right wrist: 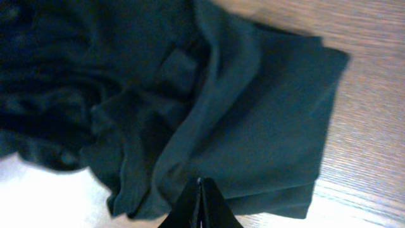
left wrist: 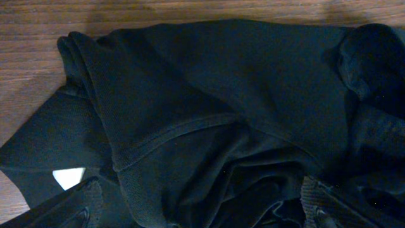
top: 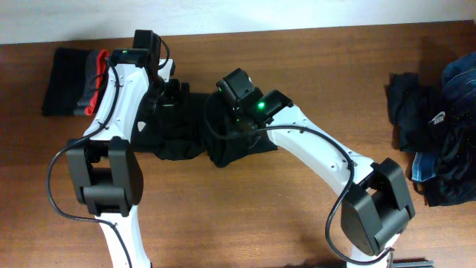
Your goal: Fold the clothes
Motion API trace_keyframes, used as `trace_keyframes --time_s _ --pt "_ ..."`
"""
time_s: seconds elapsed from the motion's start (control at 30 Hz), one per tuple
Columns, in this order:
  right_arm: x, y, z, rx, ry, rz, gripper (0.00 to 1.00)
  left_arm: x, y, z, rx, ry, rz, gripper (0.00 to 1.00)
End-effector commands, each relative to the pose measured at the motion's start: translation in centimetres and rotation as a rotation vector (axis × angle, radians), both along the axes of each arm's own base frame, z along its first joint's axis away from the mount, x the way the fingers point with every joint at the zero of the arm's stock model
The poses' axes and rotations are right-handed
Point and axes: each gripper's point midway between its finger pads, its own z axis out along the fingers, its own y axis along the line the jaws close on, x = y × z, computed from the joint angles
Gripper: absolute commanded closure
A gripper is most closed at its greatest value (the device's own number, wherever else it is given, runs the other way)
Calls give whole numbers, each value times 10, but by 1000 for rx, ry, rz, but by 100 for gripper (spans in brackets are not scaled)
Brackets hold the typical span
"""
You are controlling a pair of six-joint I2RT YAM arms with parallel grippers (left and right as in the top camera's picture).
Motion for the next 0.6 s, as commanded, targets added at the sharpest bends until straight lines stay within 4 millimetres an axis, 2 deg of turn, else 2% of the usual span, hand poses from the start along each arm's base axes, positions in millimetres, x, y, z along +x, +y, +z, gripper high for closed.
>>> trace_keyframes --time_s 0.0,0.17,0.3,0.43,0.57 --pt "11 -13 -3 -23 -21 -115 96 7 0 23 0 -60 -10 1" --pt "10 -12 -22 -42 15 -115 96 7 0 23 0 -60 -10 0" --pt "3 9 -41 40 94 -61 96 7 0 23 0 -60 -10 1" --pt "2 20 -58 70 134 -38 96 7 0 23 0 -60 -10 1" --pt "-3 38 -61 143 166 36 96 7 0 23 0 -60 -10 1"
